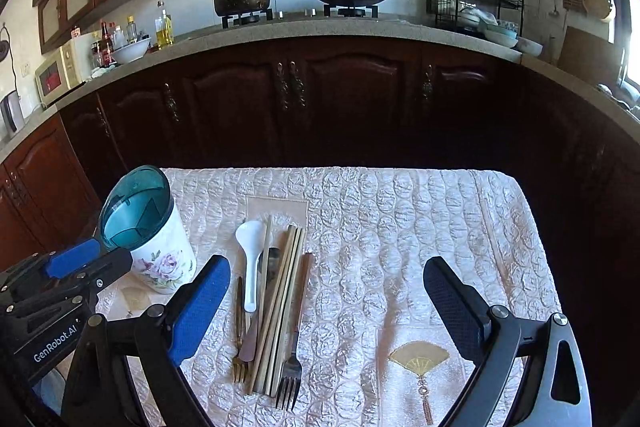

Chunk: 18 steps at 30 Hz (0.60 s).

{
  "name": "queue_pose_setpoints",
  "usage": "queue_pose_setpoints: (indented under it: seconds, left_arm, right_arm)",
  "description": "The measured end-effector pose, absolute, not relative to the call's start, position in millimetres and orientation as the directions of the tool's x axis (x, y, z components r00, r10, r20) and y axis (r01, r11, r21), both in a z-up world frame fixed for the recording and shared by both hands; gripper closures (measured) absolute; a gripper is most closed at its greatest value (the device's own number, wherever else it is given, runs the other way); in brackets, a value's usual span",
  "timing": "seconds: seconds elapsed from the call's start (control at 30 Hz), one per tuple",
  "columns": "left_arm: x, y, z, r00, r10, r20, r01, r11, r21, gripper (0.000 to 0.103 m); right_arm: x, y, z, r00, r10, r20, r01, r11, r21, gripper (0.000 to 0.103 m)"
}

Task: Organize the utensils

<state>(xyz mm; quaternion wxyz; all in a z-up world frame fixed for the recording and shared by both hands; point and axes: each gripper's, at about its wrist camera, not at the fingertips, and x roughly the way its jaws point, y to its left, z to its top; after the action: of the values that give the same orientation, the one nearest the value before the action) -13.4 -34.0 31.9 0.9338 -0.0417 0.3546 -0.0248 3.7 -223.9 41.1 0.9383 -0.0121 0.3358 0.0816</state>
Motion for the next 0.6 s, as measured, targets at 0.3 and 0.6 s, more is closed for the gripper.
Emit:
queue_pose_setpoints:
  seconds: [0.3, 0.6]
  left_arm:
    - [-13.4, -38.3, 36.7, 0.749, -0.089, -0.656, 0.035, 0.995, -0.095, 0.056]
    - [-12.3, -40.2, 38.3, 0.751, -0.089, -0.654, 0.035, 0.995, -0.095, 0.056]
  right_arm:
    - [4.4, -225.5, 43.8, 0.767, 0.145, -0.625, -0.16, 0.987, 0.034, 0.006]
    - [4.4, -225.4, 43.9, 0.771, 0.146, -0.621, -0.159, 0.987, 0.034, 0.006]
